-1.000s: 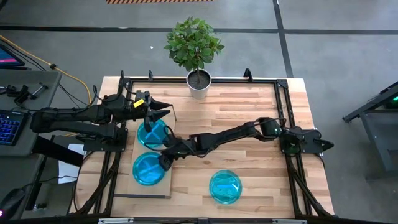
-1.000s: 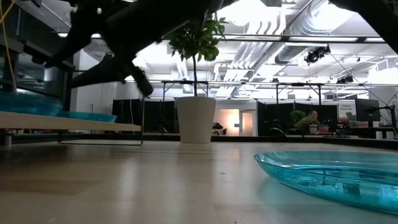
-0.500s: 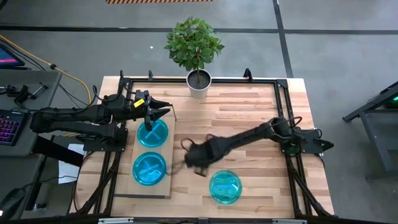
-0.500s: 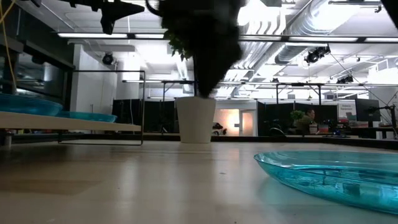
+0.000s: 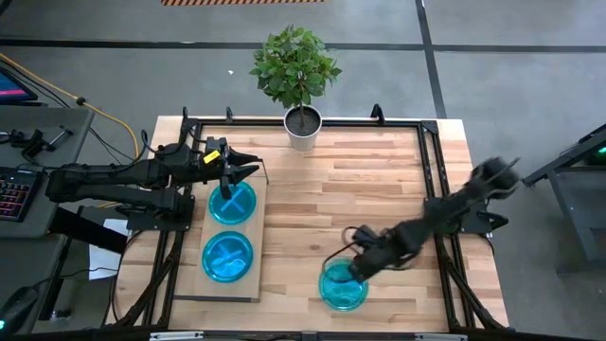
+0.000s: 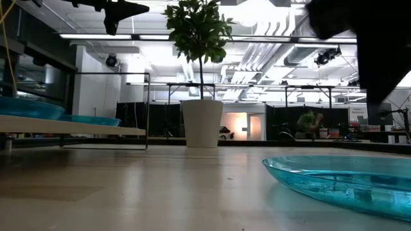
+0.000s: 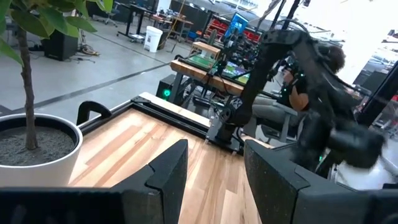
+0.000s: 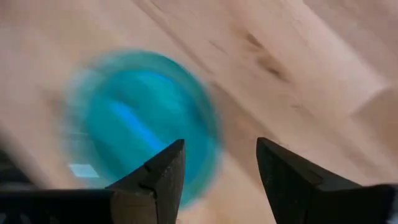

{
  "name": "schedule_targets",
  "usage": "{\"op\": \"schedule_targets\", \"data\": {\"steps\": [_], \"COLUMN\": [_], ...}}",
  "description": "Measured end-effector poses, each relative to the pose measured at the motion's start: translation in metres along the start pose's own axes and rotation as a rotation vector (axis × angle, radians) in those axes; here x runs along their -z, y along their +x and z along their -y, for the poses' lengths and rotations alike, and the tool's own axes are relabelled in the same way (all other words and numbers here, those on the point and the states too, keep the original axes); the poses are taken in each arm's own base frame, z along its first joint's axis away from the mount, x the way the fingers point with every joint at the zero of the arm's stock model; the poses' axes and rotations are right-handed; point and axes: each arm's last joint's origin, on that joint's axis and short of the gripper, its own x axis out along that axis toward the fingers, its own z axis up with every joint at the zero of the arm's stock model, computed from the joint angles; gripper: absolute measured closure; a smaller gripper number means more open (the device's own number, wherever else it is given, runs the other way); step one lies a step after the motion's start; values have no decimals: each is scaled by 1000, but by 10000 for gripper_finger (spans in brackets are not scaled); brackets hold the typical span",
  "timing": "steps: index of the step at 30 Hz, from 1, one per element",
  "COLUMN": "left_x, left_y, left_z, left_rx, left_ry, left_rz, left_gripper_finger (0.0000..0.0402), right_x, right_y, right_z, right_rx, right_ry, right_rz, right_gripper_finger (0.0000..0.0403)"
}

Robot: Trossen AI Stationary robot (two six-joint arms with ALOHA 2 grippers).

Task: Place and stack plates onto a shelf
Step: Stack the blue plate on the top blue plate on the shelf

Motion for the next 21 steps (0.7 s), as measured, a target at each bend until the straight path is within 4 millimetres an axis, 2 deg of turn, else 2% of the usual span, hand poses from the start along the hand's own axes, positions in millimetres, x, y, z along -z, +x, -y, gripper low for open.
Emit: {"op": "schedule_targets", "data": {"steps": [4,7,14,17,21], "left_x": [0,-1,-2,-2,-2], "left_y": [0,0,0,0,0], "left_z": [0,0,0,0,0], "left_rx": [1,5,-6,-7,-9], "left_ry": [0,-2,-37,-38,-38], "left_rz": [3,13,23,24,26], "left_gripper_finger": [255,255,255,255,255], "right_x": [21,35,62,66,68], "right_y": [-14,-13,21,33,44], "right_z": [19,32,44,40,33], "right_rx": [-214,-284,-381,-415,-377], "right_ry": [163,269,420,425,404], "right_rz": [179,255,273,268,298], "right_gripper_finger": [222,222,222,222,222]}}
